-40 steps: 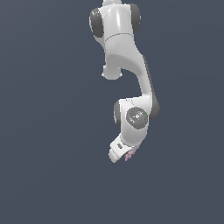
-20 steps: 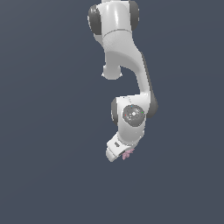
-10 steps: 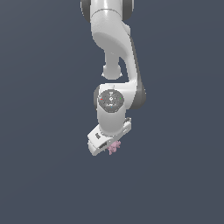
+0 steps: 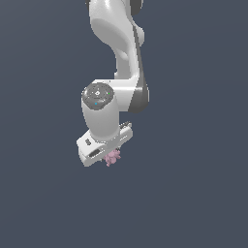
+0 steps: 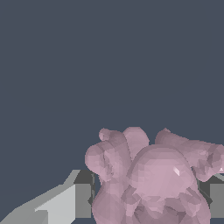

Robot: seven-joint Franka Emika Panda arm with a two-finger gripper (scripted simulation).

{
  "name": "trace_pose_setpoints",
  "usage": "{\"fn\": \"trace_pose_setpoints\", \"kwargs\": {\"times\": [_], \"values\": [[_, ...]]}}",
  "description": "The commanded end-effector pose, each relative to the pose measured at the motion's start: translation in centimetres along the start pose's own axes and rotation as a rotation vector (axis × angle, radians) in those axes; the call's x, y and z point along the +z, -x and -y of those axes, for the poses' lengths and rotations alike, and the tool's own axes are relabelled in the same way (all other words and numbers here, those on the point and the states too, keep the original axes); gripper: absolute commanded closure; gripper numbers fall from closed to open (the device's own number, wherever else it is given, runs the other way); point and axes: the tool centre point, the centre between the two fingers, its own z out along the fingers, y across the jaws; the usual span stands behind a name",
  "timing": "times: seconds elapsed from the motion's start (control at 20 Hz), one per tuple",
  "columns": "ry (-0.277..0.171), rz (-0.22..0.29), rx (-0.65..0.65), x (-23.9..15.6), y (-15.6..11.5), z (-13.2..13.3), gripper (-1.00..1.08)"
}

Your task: Pick up the object and move it to a goal position.

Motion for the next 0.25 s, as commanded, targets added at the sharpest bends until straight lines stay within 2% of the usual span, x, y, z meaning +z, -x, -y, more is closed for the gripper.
{"fn": "trace_pose_setpoints", "kwargs": {"times": [0.0,0.2], "values": [[-0.002,0.001,-0.002,-0.17,0.10,-0.12,1.08],[-0.001,0.001,-0.002,0.15,-0.22,0.11,1.08]]}}
